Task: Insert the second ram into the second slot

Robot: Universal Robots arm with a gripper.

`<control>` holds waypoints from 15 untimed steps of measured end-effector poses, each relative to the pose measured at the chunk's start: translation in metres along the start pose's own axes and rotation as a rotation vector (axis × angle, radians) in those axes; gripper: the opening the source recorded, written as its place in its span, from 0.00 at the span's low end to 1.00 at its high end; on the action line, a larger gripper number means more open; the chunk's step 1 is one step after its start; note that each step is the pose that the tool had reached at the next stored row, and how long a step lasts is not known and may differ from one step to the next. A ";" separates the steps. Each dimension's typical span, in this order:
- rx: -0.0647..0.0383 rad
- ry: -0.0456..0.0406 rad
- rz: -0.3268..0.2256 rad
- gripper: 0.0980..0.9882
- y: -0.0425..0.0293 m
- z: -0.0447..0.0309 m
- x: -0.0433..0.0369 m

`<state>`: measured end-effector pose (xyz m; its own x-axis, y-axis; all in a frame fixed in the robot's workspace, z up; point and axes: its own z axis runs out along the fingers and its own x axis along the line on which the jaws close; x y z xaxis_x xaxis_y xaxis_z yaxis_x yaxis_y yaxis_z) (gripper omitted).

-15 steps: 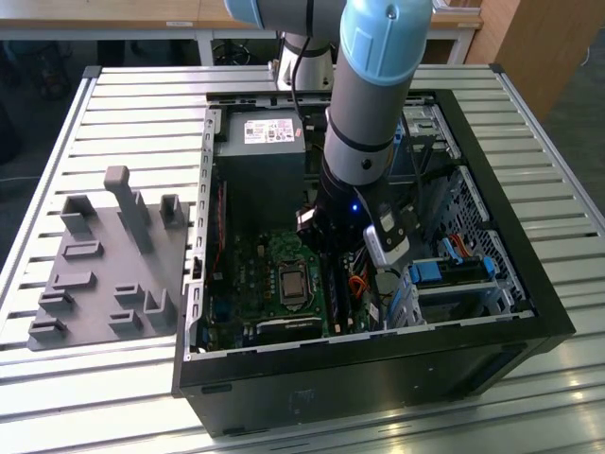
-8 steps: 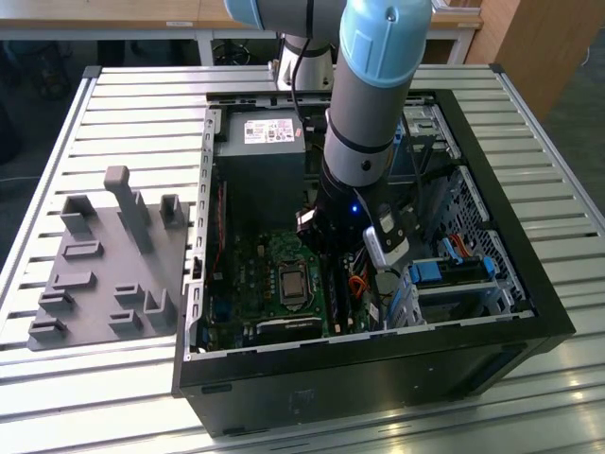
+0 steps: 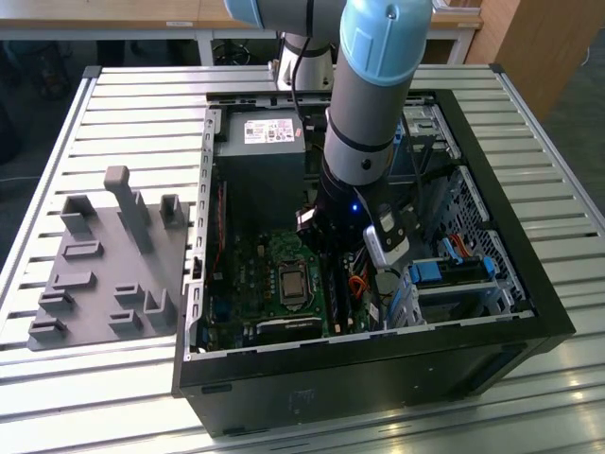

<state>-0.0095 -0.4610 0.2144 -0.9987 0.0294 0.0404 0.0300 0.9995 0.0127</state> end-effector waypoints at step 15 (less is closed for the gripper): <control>0.000 -0.0001 0.007 0.04 -0.0010 -0.0001 -0.0001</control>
<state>-0.0094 -0.4620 0.2144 -0.9985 0.0368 0.0405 0.0373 0.9992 0.0125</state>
